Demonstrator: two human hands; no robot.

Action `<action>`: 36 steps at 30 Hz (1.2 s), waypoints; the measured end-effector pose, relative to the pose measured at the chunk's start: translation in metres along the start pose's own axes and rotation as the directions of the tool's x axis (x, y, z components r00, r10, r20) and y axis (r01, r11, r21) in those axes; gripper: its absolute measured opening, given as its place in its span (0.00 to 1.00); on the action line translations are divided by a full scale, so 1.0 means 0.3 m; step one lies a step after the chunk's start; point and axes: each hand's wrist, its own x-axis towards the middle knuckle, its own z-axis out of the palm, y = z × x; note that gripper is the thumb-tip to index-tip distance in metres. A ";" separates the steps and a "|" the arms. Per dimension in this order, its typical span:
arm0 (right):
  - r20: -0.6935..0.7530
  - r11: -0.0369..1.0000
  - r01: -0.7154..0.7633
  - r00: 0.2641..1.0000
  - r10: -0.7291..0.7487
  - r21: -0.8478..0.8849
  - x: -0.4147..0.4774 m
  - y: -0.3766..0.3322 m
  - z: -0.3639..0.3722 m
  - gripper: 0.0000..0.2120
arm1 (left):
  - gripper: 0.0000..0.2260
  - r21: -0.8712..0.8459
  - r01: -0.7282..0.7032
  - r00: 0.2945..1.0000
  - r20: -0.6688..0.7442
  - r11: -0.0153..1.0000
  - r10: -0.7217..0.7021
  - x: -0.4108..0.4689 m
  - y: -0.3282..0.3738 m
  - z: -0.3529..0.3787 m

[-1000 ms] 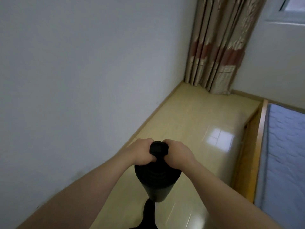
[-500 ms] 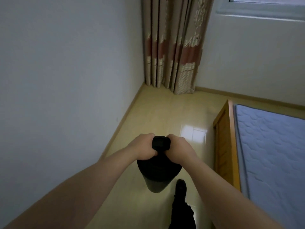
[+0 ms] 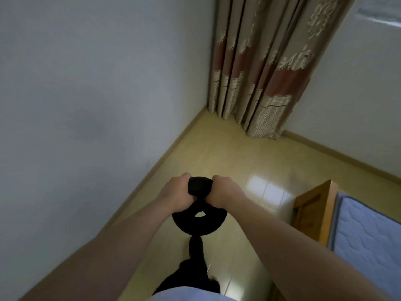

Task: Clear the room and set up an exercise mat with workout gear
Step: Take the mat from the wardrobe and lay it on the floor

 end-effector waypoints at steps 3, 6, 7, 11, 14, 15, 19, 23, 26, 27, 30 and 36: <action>0.068 0.999 -0.004 0.998 0.007 -0.034 0.247 0.005 -0.086 0.09 | 0.07 -0.038 0.047 0.997 -0.064 0.998 -0.049 0.230 -0.015 0.014; 0.149 0.999 -0.028 0.988 0.033 -0.038 0.488 0.016 -0.142 0.10 | 0.07 -0.055 0.111 0.991 -0.074 0.992 -0.115 0.456 -0.027 0.031; 0.170 0.999 -0.028 0.985 0.035 -0.045 0.559 0.023 -0.158 0.10 | 0.08 -0.058 0.140 0.987 -0.076 0.988 -0.144 0.523 -0.027 0.038; 0.194 1.000 -0.017 0.981 0.014 0.012 0.821 0.047 -0.229 0.12 | 0.09 -0.065 0.215 0.971 -0.087 0.974 -0.220 0.772 -0.021 0.046; 0.174 0.998 0.038 0.984 -0.045 0.045 1.000 0.064 -0.283 0.11 | 0.08 -0.082 0.285 0.948 -0.121 0.955 -0.293 0.925 0.008 0.020; 0.167 0.996 0.055 0.984 -0.065 0.065 1.060 0.076 -0.296 0.12 | 0.09 -0.084 0.311 0.938 -0.133 0.947 -0.320 0.976 0.020 0.015; 0.135 0.978 0.155 0.976 -0.173 0.139 1.270 0.160 -0.336 0.16 | 0.13 -0.049 0.384 0.901 -0.196 0.922 -0.386 1.155 0.091 0.034; 0.142 0.931 0.201 0.957 -0.253 0.303 1.471 0.317 -0.317 0.21 | 0.20 0.004 0.450 0.856 -0.285 0.893 -0.431 1.342 0.175 0.165; 0.156 0.895 0.175 0.954 -0.258 0.410 1.631 0.494 -0.216 0.24 | 0.26 0.045 0.507 0.827 -0.307 0.861 -0.471 1.498 0.192 0.380; 0.160 0.887 0.168 0.953 -0.258 0.430 1.682 0.557 -0.167 0.26 | 0.28 0.053 0.525 0.821 -0.294 0.849 -0.489 1.540 0.183 0.470; 0.179 0.887 0.137 0.955 -0.236 0.441 1.806 0.753 -0.012 0.28 | 0.34 0.039 0.521 0.837 -0.220 0.853 -0.501 1.636 0.136 0.725; 0.269 0.909 0.028 0.951 -0.153 0.416 1.933 1.138 0.331 0.29 | 0.42 0.208 0.364 0.931 -0.055 0.908 -0.361 1.697 0.023 1.156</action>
